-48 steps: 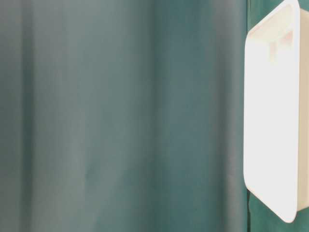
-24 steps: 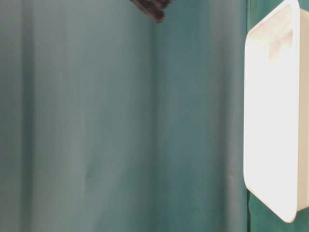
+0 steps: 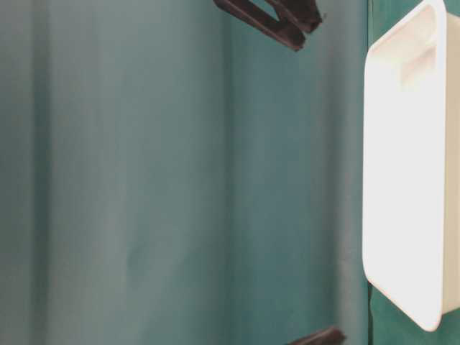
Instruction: Put the tape alternately from left to right into the white case.
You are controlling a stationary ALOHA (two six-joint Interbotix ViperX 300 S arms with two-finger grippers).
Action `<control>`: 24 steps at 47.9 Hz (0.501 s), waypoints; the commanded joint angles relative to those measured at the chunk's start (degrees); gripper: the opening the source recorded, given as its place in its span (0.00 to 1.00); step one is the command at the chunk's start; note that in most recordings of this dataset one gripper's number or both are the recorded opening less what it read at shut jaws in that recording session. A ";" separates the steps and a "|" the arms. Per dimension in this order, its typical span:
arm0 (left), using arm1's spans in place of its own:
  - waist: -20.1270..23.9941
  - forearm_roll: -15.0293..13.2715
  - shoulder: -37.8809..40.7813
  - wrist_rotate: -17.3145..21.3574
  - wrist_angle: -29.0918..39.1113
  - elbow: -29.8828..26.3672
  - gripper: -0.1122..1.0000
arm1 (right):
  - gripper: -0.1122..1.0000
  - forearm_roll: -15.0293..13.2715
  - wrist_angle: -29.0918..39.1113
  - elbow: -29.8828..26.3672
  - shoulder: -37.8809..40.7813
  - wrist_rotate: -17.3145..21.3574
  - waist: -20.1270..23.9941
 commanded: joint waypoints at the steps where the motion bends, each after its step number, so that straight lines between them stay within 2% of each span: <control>1: 0.18 -0.18 1.49 0.09 1.49 -2.55 0.65 | 0.76 0.18 0.62 -2.02 0.79 0.18 -0.09; 12: 0.18 -0.18 4.39 0.35 2.11 -4.75 0.65 | 0.76 0.18 4.39 -4.39 4.39 0.70 -0.09; 24: 0.18 -0.09 5.27 0.53 2.11 -5.19 0.64 | 0.76 0.00 5.19 -5.89 7.29 0.88 -0.09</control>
